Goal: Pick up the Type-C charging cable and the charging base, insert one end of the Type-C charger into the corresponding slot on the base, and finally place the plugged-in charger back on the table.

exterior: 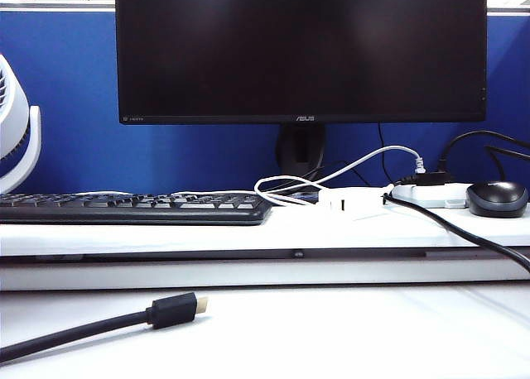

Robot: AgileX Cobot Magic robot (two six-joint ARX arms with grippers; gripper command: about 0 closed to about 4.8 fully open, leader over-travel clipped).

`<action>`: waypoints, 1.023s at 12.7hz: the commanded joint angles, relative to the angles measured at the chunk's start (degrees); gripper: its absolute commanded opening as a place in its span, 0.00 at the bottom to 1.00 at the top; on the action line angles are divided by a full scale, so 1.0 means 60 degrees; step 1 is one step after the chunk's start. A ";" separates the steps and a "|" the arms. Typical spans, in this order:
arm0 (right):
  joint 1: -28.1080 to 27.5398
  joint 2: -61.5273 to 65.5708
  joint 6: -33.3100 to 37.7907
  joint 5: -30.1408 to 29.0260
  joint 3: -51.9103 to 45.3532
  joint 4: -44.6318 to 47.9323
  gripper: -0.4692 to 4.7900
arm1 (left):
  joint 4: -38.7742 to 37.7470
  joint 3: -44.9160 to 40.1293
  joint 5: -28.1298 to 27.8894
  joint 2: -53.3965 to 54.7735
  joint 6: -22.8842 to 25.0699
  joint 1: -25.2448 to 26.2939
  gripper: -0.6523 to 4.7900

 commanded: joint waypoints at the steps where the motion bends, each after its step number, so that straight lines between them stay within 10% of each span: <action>1: 0.0022 -0.1439 -0.0521 -0.0160 -0.3238 0.3187 0.08 | 0.1585 -0.1067 -0.0127 0.0237 -0.0310 -0.0007 0.11; 7: -0.0135 -0.3657 -0.0903 -0.0514 -1.1927 1.0400 0.08 | 0.2918 -0.3078 -0.0699 0.0339 -0.0324 -0.0007 0.11; 13: -0.1082 -0.3537 -0.0124 -0.0047 -1.5358 1.2054 0.08 | 0.1996 -0.3330 -0.0623 0.0335 -0.0033 -0.0007 0.11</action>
